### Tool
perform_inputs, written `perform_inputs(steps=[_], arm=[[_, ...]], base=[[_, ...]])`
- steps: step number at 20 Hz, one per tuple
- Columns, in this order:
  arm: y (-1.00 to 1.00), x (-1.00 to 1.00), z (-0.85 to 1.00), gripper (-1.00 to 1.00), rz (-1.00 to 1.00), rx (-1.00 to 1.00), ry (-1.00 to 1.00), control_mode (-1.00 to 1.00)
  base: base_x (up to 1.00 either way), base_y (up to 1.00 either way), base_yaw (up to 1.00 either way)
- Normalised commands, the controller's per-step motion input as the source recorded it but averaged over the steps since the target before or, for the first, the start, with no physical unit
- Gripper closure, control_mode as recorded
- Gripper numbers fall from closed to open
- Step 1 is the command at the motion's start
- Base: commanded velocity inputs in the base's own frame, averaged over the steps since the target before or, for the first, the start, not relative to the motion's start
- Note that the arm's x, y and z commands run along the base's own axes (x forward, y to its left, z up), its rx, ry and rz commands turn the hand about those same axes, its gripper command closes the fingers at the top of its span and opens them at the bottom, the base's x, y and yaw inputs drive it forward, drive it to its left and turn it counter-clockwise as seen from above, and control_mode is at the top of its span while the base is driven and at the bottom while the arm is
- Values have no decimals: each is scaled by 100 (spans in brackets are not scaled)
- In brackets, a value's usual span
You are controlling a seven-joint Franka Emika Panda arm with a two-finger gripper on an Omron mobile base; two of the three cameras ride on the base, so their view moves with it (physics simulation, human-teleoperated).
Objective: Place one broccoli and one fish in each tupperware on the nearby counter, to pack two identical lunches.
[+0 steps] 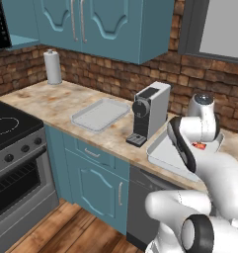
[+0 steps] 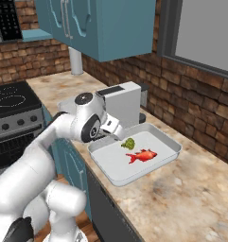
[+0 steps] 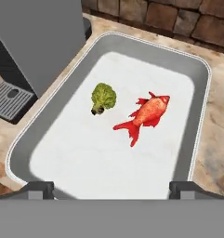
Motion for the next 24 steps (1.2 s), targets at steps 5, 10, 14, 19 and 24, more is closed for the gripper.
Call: perform_inputs(steps=[5, 10, 14, 19, 24], arm=[[59, -71, 63, -100, 27, 0, 19, -100], [65, -57, 65, -100, 30, 0, 21, -100], [32, -94, 27, -100, 9, 0, -11, -100], [9, -100, 1, -100, 0, 0, -23, -100], [39, -82, -5, -100, 2, -1, -20, -100]], base=[[0, 0, 0], [0, 0, 0], [0, 0, 0], [0, 0, 0], [0, 0, 0]])
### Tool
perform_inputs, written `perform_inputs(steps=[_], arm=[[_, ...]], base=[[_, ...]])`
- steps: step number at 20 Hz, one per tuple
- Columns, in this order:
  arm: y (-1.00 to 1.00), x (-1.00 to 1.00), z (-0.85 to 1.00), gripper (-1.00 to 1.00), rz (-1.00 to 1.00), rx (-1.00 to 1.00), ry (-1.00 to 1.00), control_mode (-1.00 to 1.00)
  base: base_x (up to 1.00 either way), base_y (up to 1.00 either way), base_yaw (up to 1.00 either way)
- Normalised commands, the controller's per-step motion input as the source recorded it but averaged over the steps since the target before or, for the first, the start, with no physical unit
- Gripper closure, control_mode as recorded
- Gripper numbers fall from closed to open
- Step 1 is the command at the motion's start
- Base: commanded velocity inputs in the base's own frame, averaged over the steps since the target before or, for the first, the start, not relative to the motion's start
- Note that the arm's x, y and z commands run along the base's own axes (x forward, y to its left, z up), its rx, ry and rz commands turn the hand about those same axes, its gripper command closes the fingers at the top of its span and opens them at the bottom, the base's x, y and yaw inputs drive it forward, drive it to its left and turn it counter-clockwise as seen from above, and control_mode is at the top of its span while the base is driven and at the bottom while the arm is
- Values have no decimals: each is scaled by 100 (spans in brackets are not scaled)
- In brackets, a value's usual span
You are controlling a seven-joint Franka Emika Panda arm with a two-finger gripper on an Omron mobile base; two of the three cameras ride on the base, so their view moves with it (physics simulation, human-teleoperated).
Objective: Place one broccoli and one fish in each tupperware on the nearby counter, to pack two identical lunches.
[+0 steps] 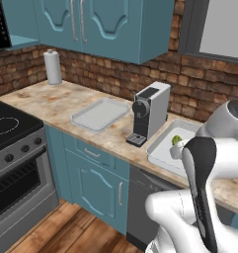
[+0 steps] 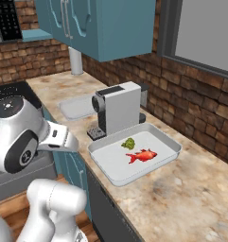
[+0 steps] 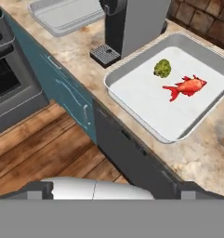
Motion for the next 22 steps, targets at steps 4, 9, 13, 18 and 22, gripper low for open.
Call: perform_inputs(steps=[4, 9, 13, 18, 22], arm=[[0, 0, 0, -100, 0, 0, 0, 100], [0, 0, 0, -100, 0, 0, 0, 100], [0, 0, 0, -100, 0, 0, 0, 100], [0, 0, 0, -100, 0, 0, 0, 100], [0, 0, 0, -100, 0, 0, 0, 100]], base=[[-94, 9, 1], [-100, 0, 0], [-100, 7, 2], [-100, 20, 12], [-100, 48, 19]])
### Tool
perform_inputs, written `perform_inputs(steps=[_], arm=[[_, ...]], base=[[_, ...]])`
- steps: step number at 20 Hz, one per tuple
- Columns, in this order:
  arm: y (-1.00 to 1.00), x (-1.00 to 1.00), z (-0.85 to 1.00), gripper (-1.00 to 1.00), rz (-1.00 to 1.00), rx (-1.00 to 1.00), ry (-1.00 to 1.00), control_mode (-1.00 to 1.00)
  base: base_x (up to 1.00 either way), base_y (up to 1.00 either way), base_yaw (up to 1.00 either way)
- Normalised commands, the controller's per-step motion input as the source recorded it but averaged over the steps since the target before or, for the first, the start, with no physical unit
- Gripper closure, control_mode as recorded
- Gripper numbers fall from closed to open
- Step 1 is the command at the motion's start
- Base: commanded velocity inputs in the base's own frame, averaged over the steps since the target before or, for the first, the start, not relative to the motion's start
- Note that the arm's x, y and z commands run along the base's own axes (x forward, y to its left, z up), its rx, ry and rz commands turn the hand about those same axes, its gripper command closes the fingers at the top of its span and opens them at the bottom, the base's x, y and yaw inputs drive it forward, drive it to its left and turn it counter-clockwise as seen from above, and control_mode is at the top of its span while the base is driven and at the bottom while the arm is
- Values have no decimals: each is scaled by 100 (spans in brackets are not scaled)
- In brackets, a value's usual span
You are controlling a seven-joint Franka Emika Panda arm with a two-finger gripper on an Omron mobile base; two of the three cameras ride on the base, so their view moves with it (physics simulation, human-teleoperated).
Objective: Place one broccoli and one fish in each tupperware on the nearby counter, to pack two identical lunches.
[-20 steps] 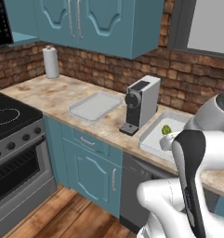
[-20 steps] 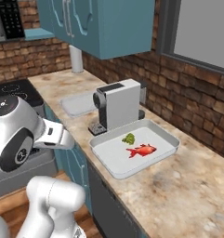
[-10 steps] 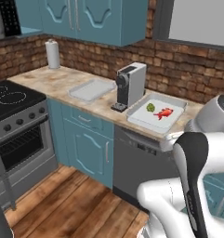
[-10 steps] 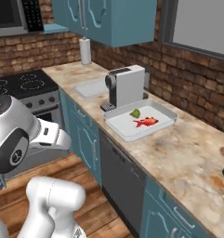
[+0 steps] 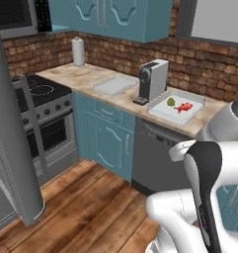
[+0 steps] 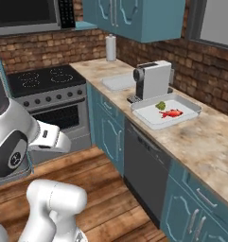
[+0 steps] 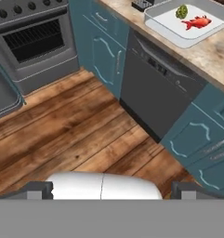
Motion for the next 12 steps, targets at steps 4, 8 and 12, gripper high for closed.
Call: perform_inputs(steps=[4, 8, 12], arm=[[0, 0, 0, -100, 0, 0, 0, 100], [0, 0, 0, -100, 0, 0, 0, 100], [0, 0, 0, -100, 0, 0, 0, 100]], base=[[-100, 56, 25], [-94, 74, 31], [-83, 89, 31]])
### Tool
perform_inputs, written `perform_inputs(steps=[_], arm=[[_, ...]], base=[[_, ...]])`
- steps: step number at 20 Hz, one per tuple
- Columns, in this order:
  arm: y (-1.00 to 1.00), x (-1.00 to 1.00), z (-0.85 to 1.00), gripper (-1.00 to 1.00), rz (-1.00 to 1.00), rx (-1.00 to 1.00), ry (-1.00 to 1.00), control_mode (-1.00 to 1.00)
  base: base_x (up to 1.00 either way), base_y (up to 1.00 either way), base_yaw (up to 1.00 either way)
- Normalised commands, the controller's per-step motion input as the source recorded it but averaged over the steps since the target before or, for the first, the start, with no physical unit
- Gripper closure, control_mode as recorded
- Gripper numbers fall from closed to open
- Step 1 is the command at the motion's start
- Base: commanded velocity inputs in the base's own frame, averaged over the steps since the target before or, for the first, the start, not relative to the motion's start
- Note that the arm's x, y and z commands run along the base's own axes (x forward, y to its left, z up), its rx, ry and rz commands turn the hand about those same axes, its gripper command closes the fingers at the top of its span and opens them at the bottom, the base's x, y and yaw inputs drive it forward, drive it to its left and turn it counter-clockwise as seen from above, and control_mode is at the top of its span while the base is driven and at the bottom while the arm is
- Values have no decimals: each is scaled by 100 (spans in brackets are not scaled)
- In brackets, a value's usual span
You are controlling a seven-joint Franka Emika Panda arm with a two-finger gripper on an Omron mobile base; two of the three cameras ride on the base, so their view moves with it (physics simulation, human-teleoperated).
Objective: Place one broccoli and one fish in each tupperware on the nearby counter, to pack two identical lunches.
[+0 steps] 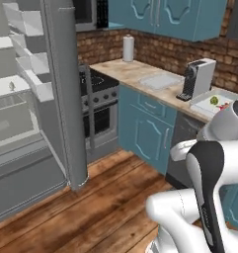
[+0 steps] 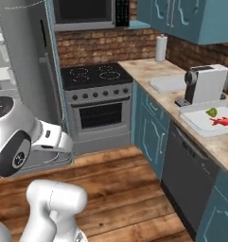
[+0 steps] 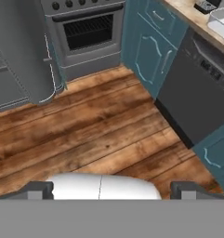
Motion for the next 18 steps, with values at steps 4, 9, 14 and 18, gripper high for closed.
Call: perform_inputs(steps=[4, 9, 14, 18], arm=[[0, 0, 0, -100, 0, 0, 0, 100], [0, 0, 0, -100, 0, 0, 0, 100], [0, 0, 0, -100, 0, 0, 0, 100], [0, 0, 0, -100, 0, 0, 0, 100]], base=[[-79, 93, 30], [-45, 97, 26], [2, 100, 18], [19, 100, 14]])
